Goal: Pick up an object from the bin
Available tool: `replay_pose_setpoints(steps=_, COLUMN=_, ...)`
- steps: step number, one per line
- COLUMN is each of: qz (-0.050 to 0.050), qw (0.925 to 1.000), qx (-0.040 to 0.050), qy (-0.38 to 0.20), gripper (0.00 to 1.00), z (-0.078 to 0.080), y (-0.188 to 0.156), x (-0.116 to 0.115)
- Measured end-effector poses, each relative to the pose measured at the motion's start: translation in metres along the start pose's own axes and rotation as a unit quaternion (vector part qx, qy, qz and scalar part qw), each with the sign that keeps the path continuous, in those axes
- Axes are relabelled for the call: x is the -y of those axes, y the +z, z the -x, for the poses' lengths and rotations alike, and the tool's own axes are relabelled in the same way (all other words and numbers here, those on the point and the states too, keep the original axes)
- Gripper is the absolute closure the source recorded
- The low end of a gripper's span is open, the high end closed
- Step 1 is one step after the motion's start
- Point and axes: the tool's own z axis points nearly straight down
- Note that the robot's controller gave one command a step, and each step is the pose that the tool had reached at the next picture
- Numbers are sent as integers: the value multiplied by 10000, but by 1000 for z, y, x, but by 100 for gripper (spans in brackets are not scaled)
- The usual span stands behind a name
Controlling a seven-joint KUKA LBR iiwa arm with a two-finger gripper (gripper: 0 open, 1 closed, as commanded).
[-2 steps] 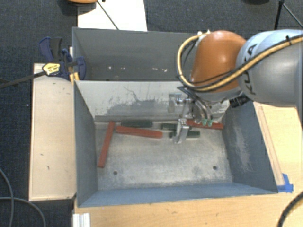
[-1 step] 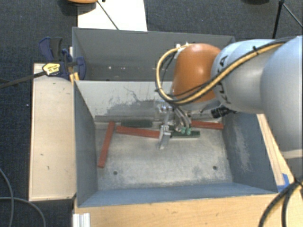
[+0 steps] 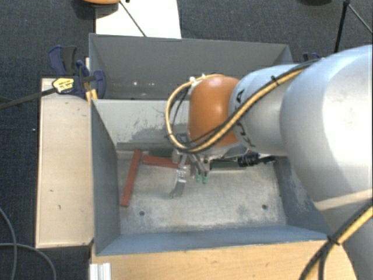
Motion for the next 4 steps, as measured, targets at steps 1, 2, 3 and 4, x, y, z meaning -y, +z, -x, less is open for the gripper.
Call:
replay_pose_setpoints(steps=1, qz=20, qw=9990, qx=-8, qy=-440, gripper=0, z=6, y=8, x=1)
replay_pose_setpoints(steps=2, qz=-8, qw=9995, qx=12, qy=-320, gripper=0, z=17, y=9, x=20)
replay_pose_setpoints(steps=3, qz=4, qw=10000, qx=8, qy=99, gripper=100, z=10, y=13, x=-22)
replay_pose_setpoints(steps=4, qz=4, qw=10000, qx=8, qy=99, gripper=100, z=10, y=13, x=-22)
